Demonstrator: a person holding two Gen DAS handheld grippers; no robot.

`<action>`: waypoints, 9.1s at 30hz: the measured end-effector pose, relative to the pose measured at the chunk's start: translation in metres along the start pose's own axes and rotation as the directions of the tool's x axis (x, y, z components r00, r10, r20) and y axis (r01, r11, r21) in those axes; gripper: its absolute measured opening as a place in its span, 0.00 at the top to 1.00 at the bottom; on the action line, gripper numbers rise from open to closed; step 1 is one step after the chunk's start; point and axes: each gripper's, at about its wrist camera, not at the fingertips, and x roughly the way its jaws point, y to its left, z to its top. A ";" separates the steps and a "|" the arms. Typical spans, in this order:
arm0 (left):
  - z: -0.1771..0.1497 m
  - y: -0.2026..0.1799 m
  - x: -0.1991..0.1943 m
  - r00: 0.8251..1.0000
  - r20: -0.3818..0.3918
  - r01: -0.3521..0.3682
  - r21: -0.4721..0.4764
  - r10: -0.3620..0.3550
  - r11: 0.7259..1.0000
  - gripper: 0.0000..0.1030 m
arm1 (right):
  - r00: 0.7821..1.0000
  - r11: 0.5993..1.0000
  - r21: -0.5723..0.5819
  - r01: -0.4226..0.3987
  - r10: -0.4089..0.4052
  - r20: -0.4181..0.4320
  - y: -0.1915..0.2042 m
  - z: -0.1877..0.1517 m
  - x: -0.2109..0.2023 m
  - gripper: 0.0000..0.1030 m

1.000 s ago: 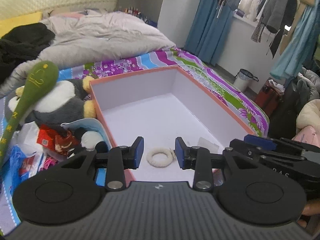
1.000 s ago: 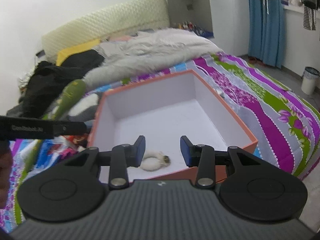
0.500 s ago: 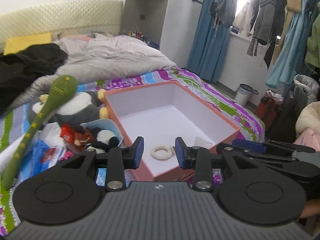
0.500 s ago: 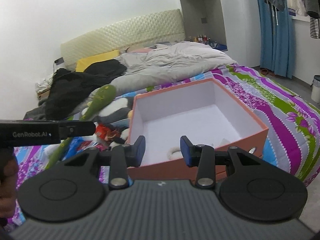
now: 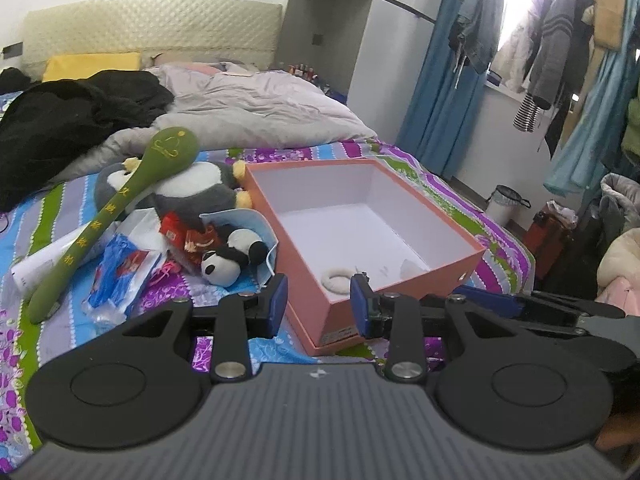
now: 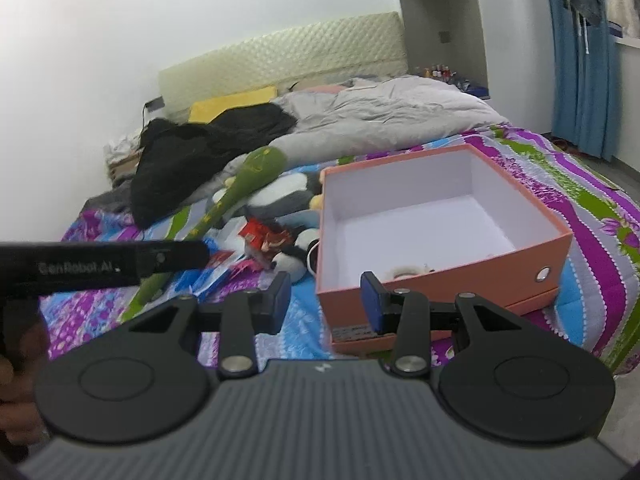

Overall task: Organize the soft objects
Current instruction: 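Open the left gripper to drop the ring into the box, then move the left gripper back toward the blue snack bag, then grasp the blue snack bag with the left gripper while the right gripper approaches the panda, then close the right gripper on the panda plush and lift it, then carry the blue bag with the left gripper while the right gripper carries the panda to the box, then open both grippers to drop the bag and panda into the box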

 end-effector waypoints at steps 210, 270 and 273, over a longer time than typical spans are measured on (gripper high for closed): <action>-0.046 0.115 -0.036 0.986 -0.028 -0.167 -0.235 0.165 0.958 0.90 | 0.992 0.998 0.011 -0.069 0.070 -0.105 0.084 -0.011 0.045 0.47; 0.103 0.002 0.269 0.922 -0.372 0.065 -0.133 -0.110 0.989 0.79 | 0.939 0.978 0.082 0.194 -0.161 -0.303 -0.124 0.076 0.147 0.44; 0.104 0.000 0.262 0.928 -0.359 0.064 -0.112 -0.100 0.992 0.79 | 0.943 0.978 0.074 0.195 -0.166 -0.287 -0.122 0.078 0.142 0.44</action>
